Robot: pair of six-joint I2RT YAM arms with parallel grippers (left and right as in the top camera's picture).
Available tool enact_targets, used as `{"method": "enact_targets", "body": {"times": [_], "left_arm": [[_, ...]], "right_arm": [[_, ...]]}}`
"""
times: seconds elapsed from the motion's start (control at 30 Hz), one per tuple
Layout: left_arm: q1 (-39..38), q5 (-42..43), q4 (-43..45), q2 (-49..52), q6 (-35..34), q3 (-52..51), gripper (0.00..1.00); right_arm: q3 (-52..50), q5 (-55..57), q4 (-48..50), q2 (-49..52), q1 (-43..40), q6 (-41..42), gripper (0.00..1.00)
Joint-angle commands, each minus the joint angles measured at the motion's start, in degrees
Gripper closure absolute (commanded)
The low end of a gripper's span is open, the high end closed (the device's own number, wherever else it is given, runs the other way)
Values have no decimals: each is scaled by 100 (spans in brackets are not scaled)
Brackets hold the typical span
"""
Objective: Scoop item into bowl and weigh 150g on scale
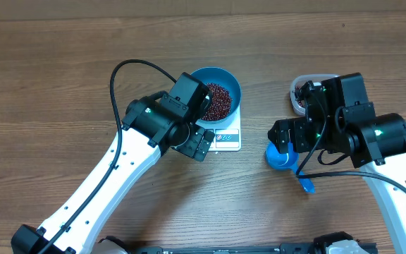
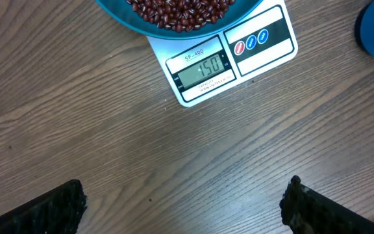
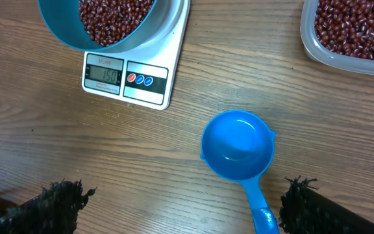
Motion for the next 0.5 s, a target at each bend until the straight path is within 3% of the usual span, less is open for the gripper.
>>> {"method": "enact_targets", "body": {"times": [0.0, 0.47], "left_arm": [[22, 26, 4, 17, -39, 22, 0], [24, 24, -20, -94, -39, 22, 0]], "right_arm": [[146, 61, 0, -66, 24, -28, 0], [146, 61, 0, -66, 24, -28, 0]]}}
